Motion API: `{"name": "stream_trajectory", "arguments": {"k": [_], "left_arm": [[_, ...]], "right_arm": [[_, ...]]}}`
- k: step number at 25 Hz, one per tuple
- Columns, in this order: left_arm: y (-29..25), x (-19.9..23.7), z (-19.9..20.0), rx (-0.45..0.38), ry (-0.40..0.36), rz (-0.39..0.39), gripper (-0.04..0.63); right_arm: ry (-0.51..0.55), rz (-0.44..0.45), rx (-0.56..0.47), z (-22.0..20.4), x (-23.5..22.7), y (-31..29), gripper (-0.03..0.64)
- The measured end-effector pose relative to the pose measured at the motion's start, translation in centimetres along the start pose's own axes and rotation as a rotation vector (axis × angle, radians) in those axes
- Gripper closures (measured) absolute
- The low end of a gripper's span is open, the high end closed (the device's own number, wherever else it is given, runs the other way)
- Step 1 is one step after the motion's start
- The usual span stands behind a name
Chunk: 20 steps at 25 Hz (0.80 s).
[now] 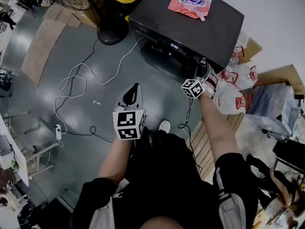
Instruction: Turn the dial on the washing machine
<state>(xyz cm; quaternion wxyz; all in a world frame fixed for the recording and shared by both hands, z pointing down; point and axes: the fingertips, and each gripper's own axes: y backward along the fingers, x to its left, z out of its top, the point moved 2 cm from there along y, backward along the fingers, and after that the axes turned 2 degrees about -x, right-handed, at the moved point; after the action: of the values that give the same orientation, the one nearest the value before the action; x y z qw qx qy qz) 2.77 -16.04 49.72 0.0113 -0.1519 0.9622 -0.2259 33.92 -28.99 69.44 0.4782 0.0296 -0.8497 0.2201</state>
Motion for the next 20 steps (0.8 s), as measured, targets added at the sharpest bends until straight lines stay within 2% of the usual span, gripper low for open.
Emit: {"name": "stream_trajectory", "arguments": {"k": [3,7,9,11,20], "left_arm": [[0.0,0.1,-0.2,0.007,-0.004,0.001,0.586],[0.0,0.3,-0.2,0.005,-0.006,0.005,0.586],[0.1,0.6,-0.1,0.005,-0.007,0.008,0.586],[0.1,1.0,-0.1,0.008,-0.006,0.013,0.586],[-0.1,1.1,-0.5,0.011,-0.005,0.004,0.586]], "right_arm": [[-0.127,-0.008,0.035,0.0,-0.2,-0.1,0.374],[-0.396,0.006,0.089,-0.2,-0.7,-0.1,0.371],[-0.496,0.015,0.112,-0.1,-1.1,0.0,0.371],[-0.538,0.019,0.122,0.1,-1.2,0.1,0.371],[-0.567,0.037,0.11,0.0,-1.2,0.2,0.371]]}}
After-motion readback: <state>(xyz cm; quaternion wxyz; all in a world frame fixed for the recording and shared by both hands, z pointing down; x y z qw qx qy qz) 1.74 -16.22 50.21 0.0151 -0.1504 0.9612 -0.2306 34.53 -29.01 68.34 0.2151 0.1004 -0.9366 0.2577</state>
